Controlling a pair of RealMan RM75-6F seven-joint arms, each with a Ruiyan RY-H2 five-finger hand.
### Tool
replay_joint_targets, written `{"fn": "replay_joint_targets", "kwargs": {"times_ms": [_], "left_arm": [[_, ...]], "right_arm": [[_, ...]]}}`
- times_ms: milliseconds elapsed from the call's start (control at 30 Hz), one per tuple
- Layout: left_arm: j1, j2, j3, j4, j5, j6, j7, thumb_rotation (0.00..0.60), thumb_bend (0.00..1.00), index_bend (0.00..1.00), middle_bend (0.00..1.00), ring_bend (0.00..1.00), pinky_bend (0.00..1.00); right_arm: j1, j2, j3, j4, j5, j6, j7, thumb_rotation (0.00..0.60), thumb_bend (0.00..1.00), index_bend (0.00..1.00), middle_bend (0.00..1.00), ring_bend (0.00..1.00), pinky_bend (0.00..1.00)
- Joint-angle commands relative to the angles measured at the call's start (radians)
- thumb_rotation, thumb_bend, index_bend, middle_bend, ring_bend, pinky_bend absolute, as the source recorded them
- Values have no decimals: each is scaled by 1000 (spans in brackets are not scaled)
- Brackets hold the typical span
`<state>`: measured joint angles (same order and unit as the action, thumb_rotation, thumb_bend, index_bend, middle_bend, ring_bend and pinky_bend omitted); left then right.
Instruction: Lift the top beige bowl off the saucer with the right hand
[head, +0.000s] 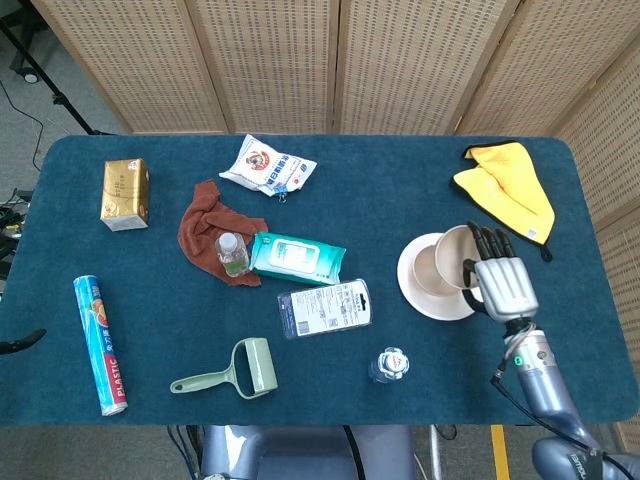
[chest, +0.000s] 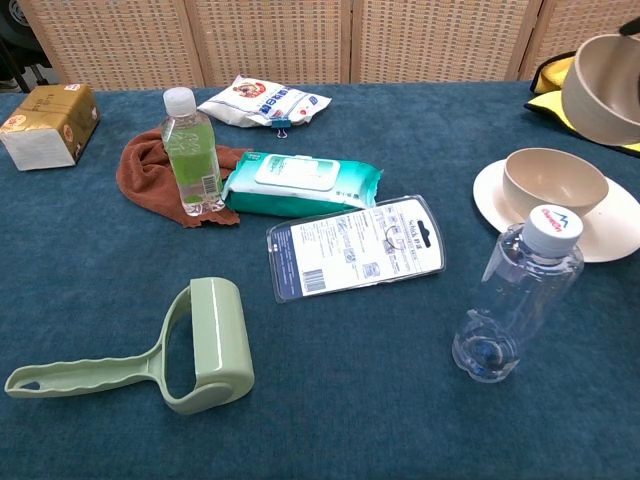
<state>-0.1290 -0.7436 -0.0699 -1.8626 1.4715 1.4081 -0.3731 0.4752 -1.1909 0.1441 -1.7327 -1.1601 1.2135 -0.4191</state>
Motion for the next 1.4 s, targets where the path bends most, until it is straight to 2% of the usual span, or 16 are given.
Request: {"fn": "replay_joint_targets", "kwargs": {"times_ms": [33,233,400,600,933,1000,1033,1167,1267,1400], "left_arm": [[0,1,1,-1,2,0,0,600,57,0,0,0,0],[1,-3,4,-12,7,3,20,600,57,0,0,0,0],[2,-5,8,-20,11,2,37,600,57,0,0,0,0],[1,-11,7,-28,3,-1,59,600,57,0,0,0,0],[0,-8,5,-26,-2,-3,50,600,57,0,0,0,0],[1,-6,6,-26,-1,-2,48,600,58,0,0,0,0],[2,-6,6,-26,0,-2,47,600,57,0,0,0,0],[2,-7,8,-24,4,-1,46,600,56,0,0,0,0],[3,-6,8,-25,6,0,46,600,57,0,0,0,0],[4,-6,8,-25,5,1,44,600,57,0,0,0,0]], "right_arm": [[-50,49,-51,23,-58,27,38,600,622,656,0,0,0],[-120,77,-133,108,-132,32,112,600,626,656,0,0,0],[-139,60,-163,156,-149,-5,154,600,643,656,0,0,0],[-136,37,-180,183,-146,-71,175,600,646,656,0,0,0],[-155,8,-195,200,-143,-100,149,600,640,656,0,0,0],[-159,13,-198,195,-141,-108,157,600,611,625,0,0,0],[-159,18,-198,189,-139,-115,163,600,564,569,0,0,0],[-160,33,-198,177,-140,-131,184,600,293,335,0,0,0],[-164,42,-199,169,-152,-123,187,600,239,290,0,0,0],[-181,82,-199,117,-178,-86,195,600,234,290,0,0,0]]}}
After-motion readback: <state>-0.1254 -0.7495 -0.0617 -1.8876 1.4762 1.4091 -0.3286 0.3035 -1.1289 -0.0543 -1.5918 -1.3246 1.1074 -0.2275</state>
